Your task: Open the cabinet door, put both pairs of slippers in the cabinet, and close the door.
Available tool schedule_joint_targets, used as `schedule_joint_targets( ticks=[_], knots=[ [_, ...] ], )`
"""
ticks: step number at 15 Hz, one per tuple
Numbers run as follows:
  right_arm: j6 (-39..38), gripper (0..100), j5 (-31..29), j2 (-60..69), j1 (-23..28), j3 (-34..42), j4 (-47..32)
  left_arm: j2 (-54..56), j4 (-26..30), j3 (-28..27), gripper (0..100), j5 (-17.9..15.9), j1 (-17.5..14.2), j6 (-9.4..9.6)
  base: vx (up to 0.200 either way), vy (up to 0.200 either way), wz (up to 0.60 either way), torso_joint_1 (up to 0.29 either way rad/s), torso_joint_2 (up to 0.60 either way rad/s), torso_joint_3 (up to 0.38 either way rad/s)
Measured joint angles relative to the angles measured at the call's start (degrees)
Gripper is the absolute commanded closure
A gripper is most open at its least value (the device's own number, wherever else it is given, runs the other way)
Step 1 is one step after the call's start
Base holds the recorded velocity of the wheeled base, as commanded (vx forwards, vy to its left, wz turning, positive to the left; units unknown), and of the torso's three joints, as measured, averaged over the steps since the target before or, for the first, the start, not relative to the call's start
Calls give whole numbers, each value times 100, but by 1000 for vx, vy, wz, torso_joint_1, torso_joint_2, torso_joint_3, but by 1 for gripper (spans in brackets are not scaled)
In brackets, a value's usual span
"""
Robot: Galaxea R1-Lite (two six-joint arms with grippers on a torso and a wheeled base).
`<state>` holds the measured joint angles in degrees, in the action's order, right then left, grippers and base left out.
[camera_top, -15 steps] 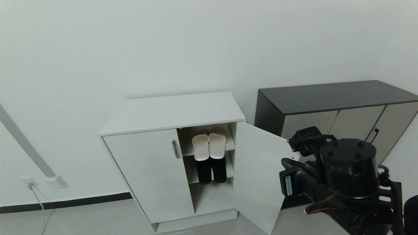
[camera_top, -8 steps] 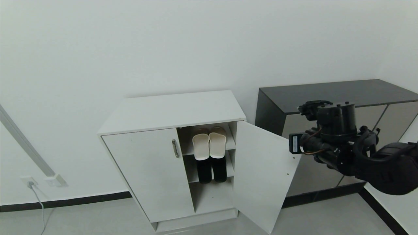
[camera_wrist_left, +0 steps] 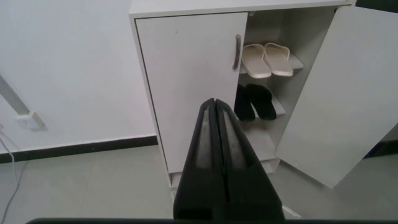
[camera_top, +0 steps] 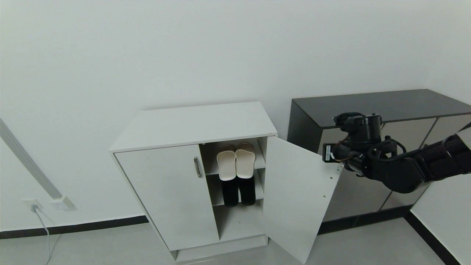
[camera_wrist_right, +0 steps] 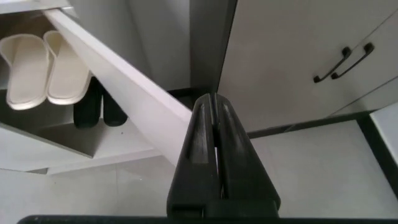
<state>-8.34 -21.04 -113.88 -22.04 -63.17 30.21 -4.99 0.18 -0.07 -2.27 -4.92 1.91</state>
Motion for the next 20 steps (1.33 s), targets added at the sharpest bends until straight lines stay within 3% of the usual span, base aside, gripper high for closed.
schedule_joint_targets(
  ticks=[8, 14, 17, 20],
  knots=[
    [-20, 100, 60, -522, 118, -190, 182, 0, 0, -2, 100, 0, 0, 0, 0, 0, 0, 0, 0, 0],
    [-44, 100, 52, -527, 22, 88, 206, 0, -2, -2, 100, -2, 0, 0, 0, 0, 0, 0, 0, 0],
    [-129, 100, 49, -213, -404, 450, 226, 0, 0, -2, 100, 0, 2, 2, 0, 0, 0, 0, 0, 0],
    [-193, 100, 51, 338, -1206, 976, 233, 0, 0, -2, 100, 0, 2, 2, 0, 0, 0, 0, 0, 0]
  ],
)
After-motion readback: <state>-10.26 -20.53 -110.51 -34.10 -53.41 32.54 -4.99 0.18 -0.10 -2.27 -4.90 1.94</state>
